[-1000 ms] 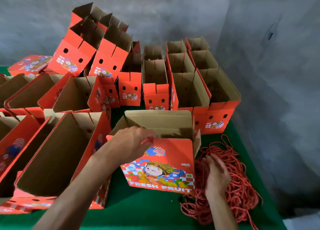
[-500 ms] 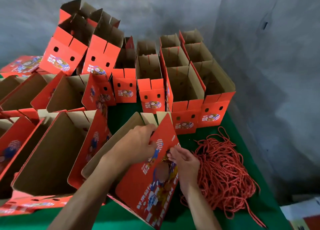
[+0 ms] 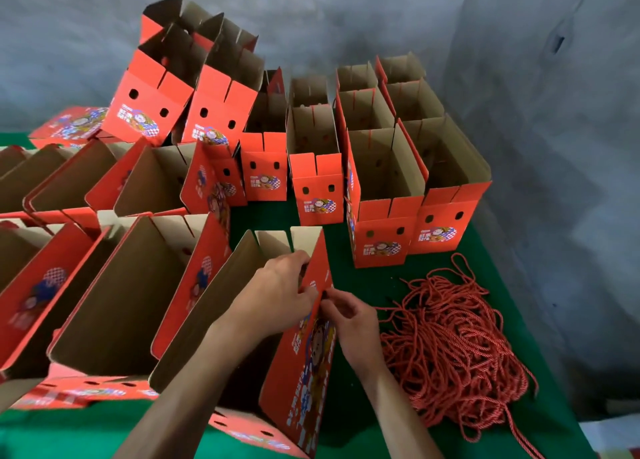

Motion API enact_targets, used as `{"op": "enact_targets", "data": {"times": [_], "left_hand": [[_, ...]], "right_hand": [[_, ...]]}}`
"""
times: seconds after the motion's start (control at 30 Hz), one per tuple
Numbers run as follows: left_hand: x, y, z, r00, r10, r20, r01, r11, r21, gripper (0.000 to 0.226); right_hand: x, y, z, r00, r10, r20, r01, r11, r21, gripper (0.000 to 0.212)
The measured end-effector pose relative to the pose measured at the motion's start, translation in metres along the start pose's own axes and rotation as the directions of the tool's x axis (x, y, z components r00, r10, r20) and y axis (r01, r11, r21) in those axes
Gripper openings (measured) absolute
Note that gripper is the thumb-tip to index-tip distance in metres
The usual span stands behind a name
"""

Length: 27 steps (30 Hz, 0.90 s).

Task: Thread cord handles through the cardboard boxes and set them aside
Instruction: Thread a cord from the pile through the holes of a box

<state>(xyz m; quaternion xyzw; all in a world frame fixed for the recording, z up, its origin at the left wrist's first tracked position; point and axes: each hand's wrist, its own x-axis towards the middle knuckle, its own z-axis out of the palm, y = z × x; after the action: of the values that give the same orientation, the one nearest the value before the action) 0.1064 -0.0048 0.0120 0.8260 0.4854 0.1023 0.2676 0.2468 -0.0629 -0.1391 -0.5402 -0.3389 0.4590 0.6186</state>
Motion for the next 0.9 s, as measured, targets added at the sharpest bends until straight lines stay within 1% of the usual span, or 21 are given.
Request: {"op": "enact_targets", "data": {"times": [0.1,0.13,0.2,0.27,0.33,0.37,0.4,0.47,0.53,0.6,0.7,0.77,0.9], "left_hand": [[0.001,-0.009,0.007,1.0,-0.005,0.022,0.006,1.0,-0.019,0.031],[0.001,-0.012,0.009,0.999,-0.013,0.036,0.015,0.999,-0.034,0.032],[0.002,-0.017,0.014,0.998,-0.034,0.053,0.038,0.997,-0.071,0.032],[0.003,-0.022,0.018,0.997,-0.057,0.05,0.062,0.992,-0.112,0.031],[0.005,-0.025,0.02,0.994,-0.09,0.055,0.098,0.98,-0.172,0.027],[0.006,-0.026,0.02,0.991,-0.111,0.073,0.124,0.968,-0.218,0.026],[0.007,-0.026,0.021,0.985,-0.134,0.106,0.158,0.948,-0.275,0.025],[0.007,-0.025,0.021,0.956,-0.187,0.226,0.264,0.885,-0.384,0.029],[0.007,-0.025,0.022,0.906,-0.227,0.358,0.374,0.825,-0.423,0.036],[0.005,-0.027,0.021,0.875,-0.232,0.425,0.417,0.805,-0.421,0.041],[0.002,-0.031,0.019,0.878,-0.245,0.411,0.425,0.794,-0.435,0.047],[0.0,-0.032,0.02,0.88,-0.266,0.393,0.433,0.788,-0.437,0.046],[-0.001,-0.035,0.022,0.89,-0.302,0.343,0.438,0.778,-0.451,0.039]], "right_hand": [[0.004,-0.001,-0.002,0.997,0.046,0.065,-0.045,0.999,-0.009,0.005],[0.005,0.0,-0.001,0.995,0.058,0.085,-0.057,0.998,-0.017,0.004],[0.007,0.002,0.002,0.992,0.072,0.105,-0.067,0.997,-0.049,0.009],[0.008,0.001,0.005,0.991,0.077,0.106,-0.071,0.996,-0.062,0.008],[0.01,-0.003,0.007,0.988,0.09,0.123,-0.081,0.994,-0.077,0.017],[0.012,-0.005,0.007,0.987,0.084,0.138,-0.068,0.99,-0.121,0.018],[0.013,-0.006,0.007,0.986,0.071,0.147,-0.044,0.982,-0.183,0.014],[0.015,-0.007,0.008,0.987,0.066,0.143,-0.024,0.96,-0.278,0.003],[0.015,-0.007,0.01,0.987,0.11,0.119,-0.071,0.953,-0.296,0.009],[0.016,-0.007,0.011,0.974,0.196,0.114,-0.159,0.949,-0.272,0.012],[0.019,-0.01,0.012,0.939,0.315,0.14,-0.287,0.939,-0.188,0.009],[0.018,-0.012,0.012,0.92,0.365,0.143,-0.34,0.925,-0.168,0.008],[0.013,-0.007,0.012,0.907,0.391,0.155,-0.36,0.912,-0.198,0.01]]}}
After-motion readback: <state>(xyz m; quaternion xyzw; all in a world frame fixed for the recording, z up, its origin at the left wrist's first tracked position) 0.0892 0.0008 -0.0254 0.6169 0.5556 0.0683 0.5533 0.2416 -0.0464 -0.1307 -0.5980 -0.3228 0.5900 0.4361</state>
